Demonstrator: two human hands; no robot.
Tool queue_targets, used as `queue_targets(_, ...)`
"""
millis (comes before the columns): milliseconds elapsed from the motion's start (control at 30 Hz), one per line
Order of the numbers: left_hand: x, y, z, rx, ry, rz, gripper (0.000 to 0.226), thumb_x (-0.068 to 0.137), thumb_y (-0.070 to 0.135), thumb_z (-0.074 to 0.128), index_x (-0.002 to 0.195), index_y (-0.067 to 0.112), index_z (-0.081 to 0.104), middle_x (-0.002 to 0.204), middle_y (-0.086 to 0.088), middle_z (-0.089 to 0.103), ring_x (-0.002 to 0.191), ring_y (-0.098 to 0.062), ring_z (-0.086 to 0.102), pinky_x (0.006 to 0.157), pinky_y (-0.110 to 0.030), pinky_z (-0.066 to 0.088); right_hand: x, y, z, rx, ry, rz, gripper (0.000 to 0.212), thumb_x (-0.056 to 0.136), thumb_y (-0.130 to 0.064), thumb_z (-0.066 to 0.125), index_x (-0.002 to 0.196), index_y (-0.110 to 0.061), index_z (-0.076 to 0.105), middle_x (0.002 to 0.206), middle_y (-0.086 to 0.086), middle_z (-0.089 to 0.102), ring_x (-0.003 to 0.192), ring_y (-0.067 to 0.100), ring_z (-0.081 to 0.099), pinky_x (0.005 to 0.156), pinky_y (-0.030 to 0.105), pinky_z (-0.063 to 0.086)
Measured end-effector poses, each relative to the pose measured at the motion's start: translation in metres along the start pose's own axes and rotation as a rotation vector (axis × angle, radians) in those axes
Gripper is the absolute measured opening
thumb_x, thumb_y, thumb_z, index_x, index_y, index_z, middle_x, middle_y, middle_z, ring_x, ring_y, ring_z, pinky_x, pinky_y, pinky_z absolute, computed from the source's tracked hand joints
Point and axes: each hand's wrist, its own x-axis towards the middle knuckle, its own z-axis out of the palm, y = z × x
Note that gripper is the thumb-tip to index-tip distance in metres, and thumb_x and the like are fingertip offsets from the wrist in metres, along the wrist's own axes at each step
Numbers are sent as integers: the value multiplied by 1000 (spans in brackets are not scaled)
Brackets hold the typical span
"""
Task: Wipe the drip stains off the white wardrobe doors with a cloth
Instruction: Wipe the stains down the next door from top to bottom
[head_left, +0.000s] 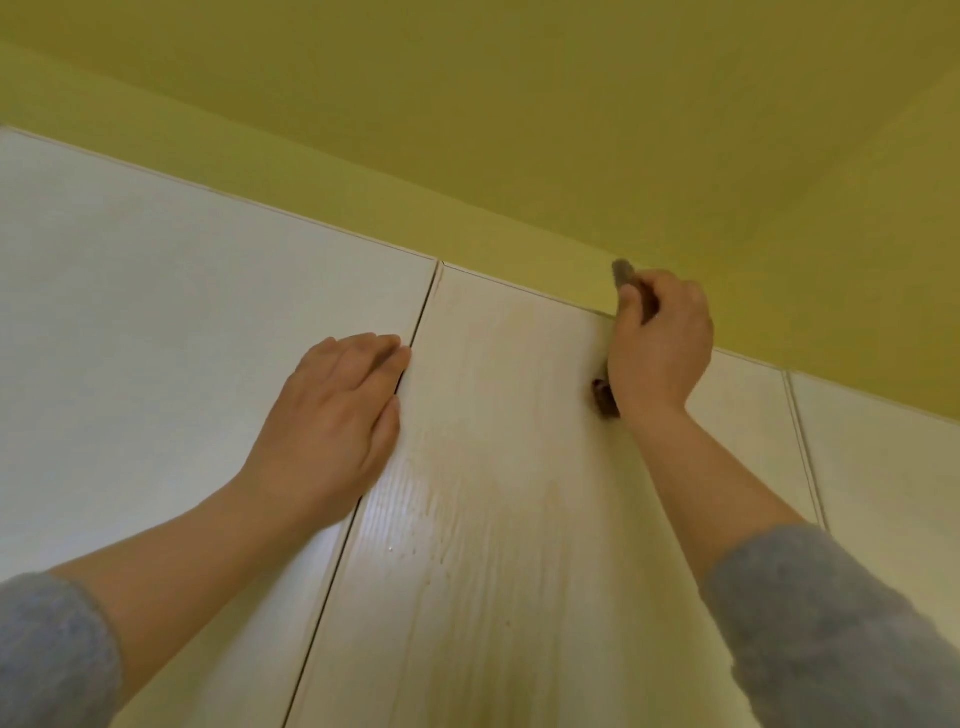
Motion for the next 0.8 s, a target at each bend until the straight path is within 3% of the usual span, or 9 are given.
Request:
queue_targets(133, 0, 0, 0, -2, -4, -3, 53, 99, 28, 30, 137, 3, 55, 139, -12, 54, 128, -32, 48, 112, -51, 33, 10, 20, 23, -104, -342, -213, 21, 97, -21, 54, 109, -22, 71, 110, 0, 62, 100, 21, 57, 75, 28, 40)
queue_targets(333, 0, -4, 1, 2, -15, 1, 53, 98, 28, 30, 139, 2, 53, 140, -14, 53, 130, -33, 47, 113, -52, 32, -70, 32, -16, 125, -462, -445, 20, 90, -20, 59, 103, -20, 74, 91, -5, 60, 86, 14, 57, 74, 29, 45)
queue_targets(467, 0, -4, 2, 14, -31, 4, 53, 98, 26, 31, 139, 1, 53, 140, -16, 52, 129, -36, 48, 112, -54, 33, -109, 36, -53, 102, -545, -513, 17, 92, -17, 60, 101, -24, 73, 93, -13, 62, 86, 2, 58, 74, 18, 47)
queue_targets(567, -1, -3, 2, 12, -30, 3, 53, 98, 26, 31, 138, 0, 53, 140, -16, 53, 128, -37, 48, 111, -55, 34, -84, 34, -52, 111, -318, -232, 14, 94, -13, 59, 100, -19, 70, 97, -7, 64, 87, -4, 55, 75, 8, 38)
queue_targets(667, -1, -2, 2, 5, -20, 3, 53, 98, 26, 31, 138, 1, 53, 140, -16, 53, 129, -36, 48, 111, -55, 34, -35, 40, -35, 36, -13, 66, 16, 95, -16, 54, 105, -12, 66, 103, 5, 63, 89, 13, 54, 72, 17, 31)
queue_targets(733, -1, -2, 2, 1, -16, 1, 53, 98, 27, 30, 138, 1, 53, 141, -15, 52, 129, -35, 47, 112, -55, 33, -6, 43, -26, -67, -5, 92, 19, 97, -20, 52, 110, -14, 65, 111, 6, 61, 95, 18, 55, 74, 21, 31)
queue_targets(800, -1, -3, 2, -8, -10, -2, 53, 97, 27, 30, 139, 2, 53, 141, -14, 52, 130, -34, 46, 113, -54, 33, 13, 47, -16, -163, -137, 64, 21, 98, -22, 52, 112, -18, 67, 115, 5, 60, 101, 20, 55, 75, 24, 32)
